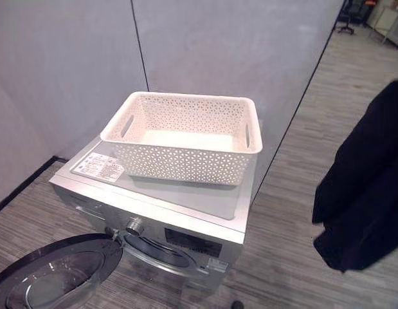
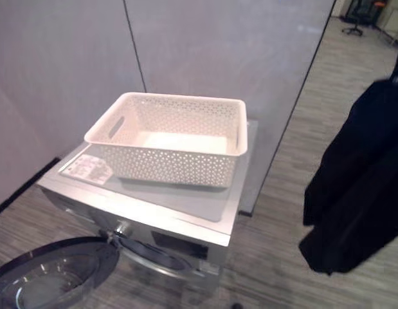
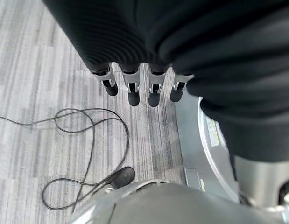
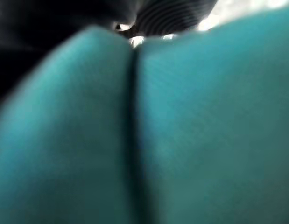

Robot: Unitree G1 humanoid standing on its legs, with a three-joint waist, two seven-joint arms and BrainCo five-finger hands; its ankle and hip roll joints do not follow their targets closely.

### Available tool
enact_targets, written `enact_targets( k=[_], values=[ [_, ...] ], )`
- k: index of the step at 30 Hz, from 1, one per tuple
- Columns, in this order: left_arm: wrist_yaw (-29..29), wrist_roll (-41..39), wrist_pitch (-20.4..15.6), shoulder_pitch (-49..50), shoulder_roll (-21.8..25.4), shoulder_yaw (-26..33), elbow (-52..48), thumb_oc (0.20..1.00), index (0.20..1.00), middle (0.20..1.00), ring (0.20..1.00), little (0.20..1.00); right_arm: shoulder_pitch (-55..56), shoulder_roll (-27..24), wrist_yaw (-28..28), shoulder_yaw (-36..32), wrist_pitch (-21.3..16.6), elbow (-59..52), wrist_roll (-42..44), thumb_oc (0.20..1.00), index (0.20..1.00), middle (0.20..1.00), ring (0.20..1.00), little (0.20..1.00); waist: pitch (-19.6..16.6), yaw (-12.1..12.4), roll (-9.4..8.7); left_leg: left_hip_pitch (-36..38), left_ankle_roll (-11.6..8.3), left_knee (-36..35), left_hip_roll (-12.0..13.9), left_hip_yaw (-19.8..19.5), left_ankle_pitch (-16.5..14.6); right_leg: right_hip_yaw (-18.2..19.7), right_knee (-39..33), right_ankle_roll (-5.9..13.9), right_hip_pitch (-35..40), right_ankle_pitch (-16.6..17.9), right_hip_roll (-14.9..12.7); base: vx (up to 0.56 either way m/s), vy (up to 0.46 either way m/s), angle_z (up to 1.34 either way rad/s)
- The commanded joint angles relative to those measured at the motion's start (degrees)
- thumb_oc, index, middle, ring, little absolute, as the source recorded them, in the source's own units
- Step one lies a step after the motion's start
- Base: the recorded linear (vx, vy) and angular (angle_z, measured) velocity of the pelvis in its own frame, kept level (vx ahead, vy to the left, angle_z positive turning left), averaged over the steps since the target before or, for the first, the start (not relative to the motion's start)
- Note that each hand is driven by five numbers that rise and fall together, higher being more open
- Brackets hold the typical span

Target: Grab the laundry basket,head to the washer,open it,put in the laundry and shut it.

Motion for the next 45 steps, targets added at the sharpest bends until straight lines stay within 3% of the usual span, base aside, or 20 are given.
enact_targets(
  k=[1, 2, 4, 9, 10, 14, 20, 28, 37, 39, 40, 41, 42, 44, 45],
  values=[
    [0.22, 2.52, -0.32, -4.23, 1.48, -1.55, 3.84, 1.000, 1.000, 1.000, 1.000, 1.000, -2.41, 2.60, -1.23, -3.46, -0.55, -2.56, -3.43, 0.200, 0.200, 0.200, 0.200, 0.200, 0.33, 0.60, -5.39, -0.03, -0.39, 0.27, -0.92, -3.09, -2.58, -1.43, 3.02, 2.04, 4.78, -5.84, -1.46, 0.01, -0.024, 0.10],
    [0.33, 2.78, -0.18, -4.54, 1.00, -0.01, 4.03, 1.000, 1.000, 1.000, 1.000, 1.000, 3.95, 8.03, -1.26, -6.27, -0.57, -5.18, -5.08, 0.200, 0.200, 0.200, 0.200, 0.200, 0.72, 0.42, -4.77, 0.01, -0.39, 0.27, -0.86, -2.97, -2.60, -1.46, 2.95, 1.97, 4.84, -5.98, -1.46, 0.00, 0.000, 0.00],
    [0.57, 3.54, -0.04, -4.94, 1.23, 0.53, 4.01, 1.000, 1.000, 1.000, 1.000, 1.000, 11.89, 13.97, -0.65, -9.79, 0.01, -8.65, -7.18, 0.200, 0.200, 0.200, 0.200, 0.200, 1.14, 0.87, -4.81, -0.10, -0.43, 0.27, -0.74, -3.07, -2.51, -1.58, 2.85, 1.84, 4.88, -6.10, -1.43, 0.00, -0.042, -0.08],
    [0.38, 4.92, -0.11, -5.09, 0.77, 1.33, 3.88, 1.000, 1.000, 1.000, 1.000, 1.000, 20.66, 22.22, 0.33, -12.44, 0.81, -11.99, -10.63, 0.200, 0.200, 0.200, 0.200, 0.200, 1.67, 0.61, -4.54, -0.35, -0.62, 0.27, -0.45, -3.22, -2.28, -2.09, 2.80, 1.59, 5.00, -6.32, -1.35, 0.00, -0.027, 0.01],
    [0.48, 5.29, -0.07, -5.29, 0.33, 1.42, 4.06, 1.000, 1.000, 1.000, 1.000, 1.000, 23.13, 26.91, 0.60, -11.78, 0.53, -13.03, -10.81, 0.200, 0.200, 0.200, 0.200, 0.200, 1.89, 0.41, -4.30, -0.47, -0.73, 0.27, -0.28, -3.28, -2.15, -2.16, 2.81, 1.45, 5.00, -6.39, -1.27, 0.01, -0.045, 0.05],
    [0.60, 5.49, 0.19, -5.59, 0.11, 2.22, 4.72, 1.000, 1.000, 1.000, 1.000, 1.000, 26.17, 35.29, 1.97, -9.31, -0.47, -14.80, -9.07, 0.200, 0.200, 0.200, 0.200, 0.200, 1.81, -0.22, -4.37, -0.43, -0.91, 0.27, 0.07, -3.11, -2.16, -2.23, 2.62, 1.26, 5.06, -6.37, -1.08, 0.01, -0.020, 0.02],
    [1.26, 5.32, 0.27, -6.35, -0.15, 2.58, 5.07, 1.000, 1.000, 1.000, 1.000, 1.000, 27.62, 42.98, 2.81, -5.45, -2.04, -13.85, -5.51, 0.200, 0.200, 0.200, 0.200, 0.200, 1.78, -0.83, -4.34, 0.02, -0.98, 0.27, 0.37, -2.59, -2.21, -1.98, 2.63, 1.09, 5.21, -6.35, -0.95, 0.00, 0.000, 0.00],
    [1.53, 5.81, 0.13, -7.48, -1.06, -0.15, 4.48, 1.000, 1.000, 1.000, 1.000, 1.000, 28.90, 49.13, 4.39, -2.83, -4.75, -11.17, 2.30, 0.200, 0.200, 0.200, 0.200, 0.200, 1.92, -1.74, -4.13, -0.39, -0.75, 0.27, -0.18, -2.83, -1.83, -2.34, 3.96, 1.25, 4.87, -6.38, -1.52, -0.01, 0.028, 0.01],
    [1.65, 7.69, -1.41, -9.21, -1.37, -5.07, 1.55, 1.000, 1.000, 1.000, 1.000, 1.000, 25.37, 51.17, 4.70, 1.77, -4.48, -11.02, 2.82, 0.200, 0.200, 0.200, 0.200, 0.200, 4.29, -3.08, -3.26, -2.68, 0.63, 0.27, -2.80, -1.37, -2.00, -0.82, 6.42, 3.64, -0.57, -3.51, -4.81, -0.10, 0.111, 0.00],
    [1.76, 6.93, -1.55, -10.13, -0.70, -5.56, 0.74, 1.000, 1.000, 1.000, 1.000, 1.000, 22.71, 51.46, 4.63, 3.75, -4.95, -9.99, 3.87, 0.200, 0.200, 0.200, 0.200, 0.200, 5.89, -2.89, -2.81, -3.41, 1.25, 0.27, -2.55, -0.38, -1.33, -0.27, 10.86, 3.58, -3.52, -3.87, -4.65, -0.23, 0.106, -0.38],
    [1.82, 6.49, -1.52, -10.49, -0.32, -5.62, 0.35, 1.000, 1.000, 1.000, 1.000, 1.000, 21.57, 51.31, 4.89, 4.90, -5.24, -9.67, 4.11, 0.200, 0.200, 0.200, 0.200, 0.200, 6.54, -2.33, -2.35, -4.01, 1.49, 0.27, -2.14, 0.57, -0.87, -1.50, 13.73, 2.74, -3.66, -5.57, -4.33, -0.23, 0.148, -0.48],
    [2.34, 5.92, -1.43, -10.49, 0.79, -5.52, -0.40, 1.000, 1.000, 1.000, 1.000, 1.000, 20.49, 51.25, 6.01, 6.95, -5.56, -9.42, 4.53, 0.200, 0.200, 0.200, 0.200, 0.200, 7.49, -1.35, -1.37, -4.81, 2.06, 0.27, -1.34, 2.82, 0.57, -5.71, 22.19, 0.56, -2.79, -10.59, -3.44, -0.30, 0.221, -0.46],
    [2.38, 5.47, -1.25, -10.15, 1.33, -5.12, -0.57, 1.000, 1.000, 1.000, 1.000, 1.000, 19.99, 51.31, 6.65, 7.93, -5.64, -9.22, 4.74, 0.200, 0.200, 0.200, 0.200, 0.200, 7.51, -0.76, -1.01, -5.57, 2.70, 0.27, -1.19, 4.07, 1.64, -7.29, 26.65, 0.00, -1.84, -11.98, -2.12, -0.25, 0.204, -0.60],
    [2.44, 5.14, -1.18, -9.52, 1.59, -4.69, -0.75, 1.000, 1.000, 1.000, 1.000, 1.000, 19.81, 51.47, 7.20, 8.60, -5.69, -9.26, 4.81, 0.200, 0.200, 0.200, 0.200, 0.200, 7.21, -0.38, -1.22, -5.81, 2.92, 0.27, -1.26, 4.93, 1.78, -7.44, 29.16, -0.28, -1.46, -13.85, -1.50, -0.12, 0.071, -0.78],
    [2.39, 4.70, -0.98, -8.05, 2.21, -3.35, -0.57, 1.000, 1.000, 1.000, 1.000, 1.000, 19.73, 51.38, 8.48, 9.86, -5.73, -8.31, 5.02, 0.200, 0.200, 0.200, 0.200, 0.200, 6.08, 0.56, -1.79, -7.07, 3.50, 0.27, -1.69, 6.53, 2.45, -6.92, 31.19, -0.11, 1.36, -15.47, 1.23, -0.09, 0.030, -0.56]
  ],
)
